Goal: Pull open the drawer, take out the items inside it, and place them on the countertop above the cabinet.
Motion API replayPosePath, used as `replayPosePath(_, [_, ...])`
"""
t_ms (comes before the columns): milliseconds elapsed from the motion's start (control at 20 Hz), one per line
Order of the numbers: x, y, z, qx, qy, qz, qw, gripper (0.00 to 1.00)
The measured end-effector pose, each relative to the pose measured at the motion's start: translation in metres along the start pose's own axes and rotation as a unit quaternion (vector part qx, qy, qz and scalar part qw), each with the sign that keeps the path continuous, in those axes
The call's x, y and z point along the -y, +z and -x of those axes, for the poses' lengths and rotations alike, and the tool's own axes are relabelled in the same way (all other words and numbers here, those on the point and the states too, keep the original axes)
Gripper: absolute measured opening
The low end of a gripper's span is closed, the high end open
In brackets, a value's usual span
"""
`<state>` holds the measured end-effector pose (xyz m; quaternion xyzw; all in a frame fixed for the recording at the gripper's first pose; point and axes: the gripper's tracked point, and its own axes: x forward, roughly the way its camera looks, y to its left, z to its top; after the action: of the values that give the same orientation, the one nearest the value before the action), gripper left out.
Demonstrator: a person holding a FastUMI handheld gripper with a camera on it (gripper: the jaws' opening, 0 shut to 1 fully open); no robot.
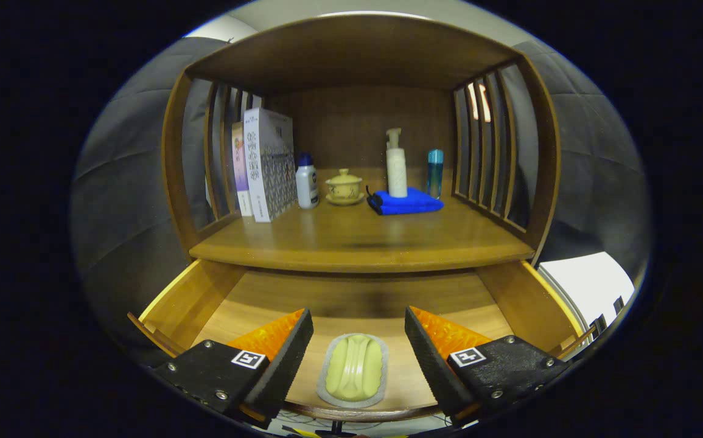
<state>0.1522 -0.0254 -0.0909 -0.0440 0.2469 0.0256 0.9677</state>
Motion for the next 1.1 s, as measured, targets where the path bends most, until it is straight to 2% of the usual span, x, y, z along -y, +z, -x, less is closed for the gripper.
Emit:
replayPosePath(300, [0.002,-0.023,-0.018,-0.067,0.009,-0.022,0.997,0.93])
replayPosePath(400, [0.006,-0.026,-0.023,-0.079,0.003,-0.020,0.997,0.89])
replayPosePath(650, [0.001,-0.045,-0.029,-0.133,0.022,-0.030,0.990,0.83])
replayPosePath(900, [0.005,-0.058,-0.033,-0.150,0.014,-0.033,0.988,0.61])
replayPosePath(1100, [0.005,-0.066,-0.034,-0.176,0.020,-0.044,0.983,0.49])
